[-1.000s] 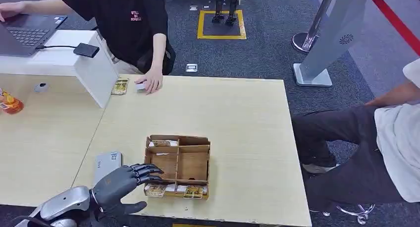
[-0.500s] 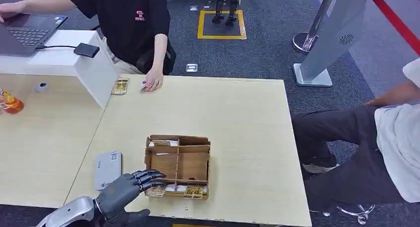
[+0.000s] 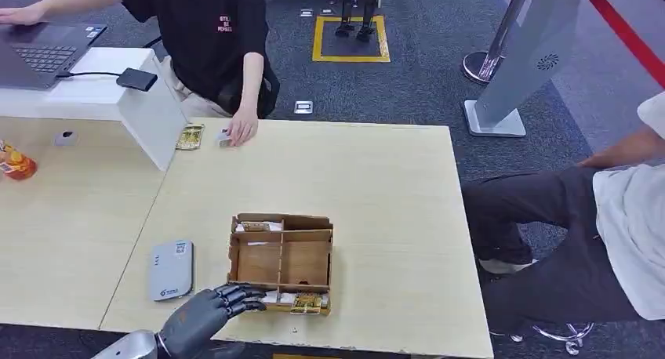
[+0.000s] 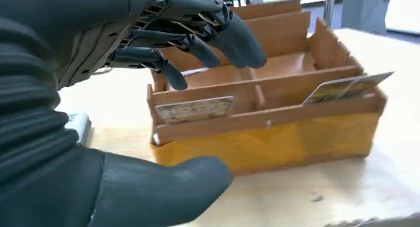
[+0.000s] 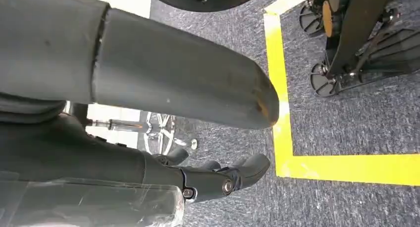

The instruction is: Pass the card to the sensor for recognition and then transmit it.

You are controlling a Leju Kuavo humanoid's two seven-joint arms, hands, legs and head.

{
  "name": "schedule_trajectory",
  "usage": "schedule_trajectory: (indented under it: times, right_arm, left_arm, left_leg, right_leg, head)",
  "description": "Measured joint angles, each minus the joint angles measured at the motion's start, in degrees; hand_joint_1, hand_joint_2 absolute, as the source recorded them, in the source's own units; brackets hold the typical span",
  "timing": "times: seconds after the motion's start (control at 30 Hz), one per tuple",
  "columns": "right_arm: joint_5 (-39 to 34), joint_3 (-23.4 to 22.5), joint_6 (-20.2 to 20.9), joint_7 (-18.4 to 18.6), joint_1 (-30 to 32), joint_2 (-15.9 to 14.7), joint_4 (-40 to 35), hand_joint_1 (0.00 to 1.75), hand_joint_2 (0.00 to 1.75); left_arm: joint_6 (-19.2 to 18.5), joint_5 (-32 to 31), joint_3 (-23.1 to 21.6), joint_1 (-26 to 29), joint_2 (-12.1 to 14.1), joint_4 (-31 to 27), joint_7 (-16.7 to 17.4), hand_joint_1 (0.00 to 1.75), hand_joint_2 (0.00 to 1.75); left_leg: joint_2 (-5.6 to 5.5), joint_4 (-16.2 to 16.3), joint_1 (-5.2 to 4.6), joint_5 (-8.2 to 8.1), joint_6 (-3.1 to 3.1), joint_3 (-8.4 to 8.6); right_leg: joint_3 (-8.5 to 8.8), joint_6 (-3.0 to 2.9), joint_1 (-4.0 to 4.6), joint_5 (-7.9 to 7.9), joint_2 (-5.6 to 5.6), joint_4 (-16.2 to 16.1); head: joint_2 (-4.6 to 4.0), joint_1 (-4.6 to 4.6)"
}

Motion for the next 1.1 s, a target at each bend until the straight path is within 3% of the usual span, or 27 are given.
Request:
schedule_trajectory:
  times: [0.13, 0.6, 0.8, 1.1]
  right_arm:
    - [-0.5, -0.1, -0.5, 0.0, 0.0, 0.0, 0.0, 0.0, 0.0]
    - [-1.2, -0.9, -0.9, -0.3, 0.1, 0.0, 0.0, 0.0, 0.0]
    - [-1.6, -1.2, -1.6, -0.4, 0.1, 0.3, 0.0, 0.0, 0.0]
    - [-1.6, -1.2, -1.8, -0.6, 0.2, 0.5, 0.0, 0.0, 0.0]
  left_arm:
    - [4.0, -1.0, 0.8, 2.8, -2.2, 0.0, 0.2, 0.38, 1.75]
    - [8.8, -5.9, 4.2, 7.6, -5.7, 0.0, 1.9, 0.47, 1.75]
    - [14.9, -10.2, 5.2, 8.5, -8.6, 0.0, 4.2, 0.44, 1.75]
    - [16.6, -12.6, 5.9, 9.1, -9.7, 0.0, 5.0, 0.45, 1.75]
  left_leg:
    - [-0.01, 0.0, 0.0, -0.02, 0.02, -0.01]
    - [-0.02, 0.0, 0.01, -0.01, 0.01, 0.01]
    - [-0.02, 0.0, 0.0, -0.01, 0.02, 0.0]
    - [-0.02, 0.0, 0.01, -0.01, 0.01, 0.01]
  right_leg:
    - [0.0, 0.01, 0.0, -0.01, -0.01, 0.0]
    - [0.01, 0.0, 0.01, -0.01, -0.01, 0.0]
    - [0.01, 0.01, 0.0, 0.0, -0.02, 0.0]
    - [0.0, 0.0, 0.01, -0.01, -0.02, 0.0]
  head:
    - [0.0, 0.0]
    - [0.0, -0.02]
    - [0.0, 0.0]
    - [0.0, 0.0]
